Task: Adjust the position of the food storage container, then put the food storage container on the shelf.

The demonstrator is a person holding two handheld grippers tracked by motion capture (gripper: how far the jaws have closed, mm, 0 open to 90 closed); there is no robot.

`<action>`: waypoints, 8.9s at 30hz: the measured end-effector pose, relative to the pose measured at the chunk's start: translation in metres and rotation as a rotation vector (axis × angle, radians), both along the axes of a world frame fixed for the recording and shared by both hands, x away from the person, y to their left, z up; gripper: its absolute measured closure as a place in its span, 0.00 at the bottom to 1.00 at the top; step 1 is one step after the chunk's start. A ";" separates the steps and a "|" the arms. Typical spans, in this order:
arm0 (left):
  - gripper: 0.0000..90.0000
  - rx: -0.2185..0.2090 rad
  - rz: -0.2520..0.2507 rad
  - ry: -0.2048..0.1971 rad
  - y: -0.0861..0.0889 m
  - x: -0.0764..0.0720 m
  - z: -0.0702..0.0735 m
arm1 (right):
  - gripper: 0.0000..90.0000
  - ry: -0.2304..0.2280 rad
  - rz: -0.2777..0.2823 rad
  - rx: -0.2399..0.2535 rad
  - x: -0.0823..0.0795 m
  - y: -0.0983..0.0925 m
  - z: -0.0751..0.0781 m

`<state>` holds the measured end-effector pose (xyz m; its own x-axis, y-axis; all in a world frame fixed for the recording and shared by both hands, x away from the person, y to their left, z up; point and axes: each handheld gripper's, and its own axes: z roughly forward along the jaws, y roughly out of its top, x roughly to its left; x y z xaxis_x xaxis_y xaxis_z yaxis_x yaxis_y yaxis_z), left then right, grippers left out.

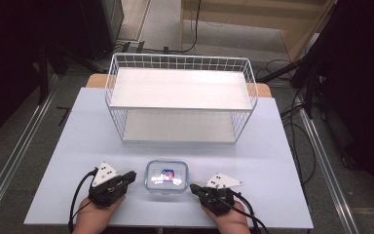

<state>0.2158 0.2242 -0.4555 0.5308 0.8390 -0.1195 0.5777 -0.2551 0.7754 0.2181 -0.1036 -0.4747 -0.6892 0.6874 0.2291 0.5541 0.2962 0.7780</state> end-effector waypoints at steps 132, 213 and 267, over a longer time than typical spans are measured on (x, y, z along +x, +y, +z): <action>0.57 -0.317 -0.174 0.023 -0.041 -0.005 0.011 | 0.57 0.139 -0.031 0.325 0.010 -0.024 0.016; 0.56 -0.348 -0.246 -0.356 -0.045 0.098 0.176 | 0.56 -0.352 -0.077 0.371 0.092 -0.023 0.189; 0.63 -0.681 -0.099 0.154 -0.023 0.190 0.168 | 0.60 0.204 -0.096 0.472 0.198 -0.031 0.191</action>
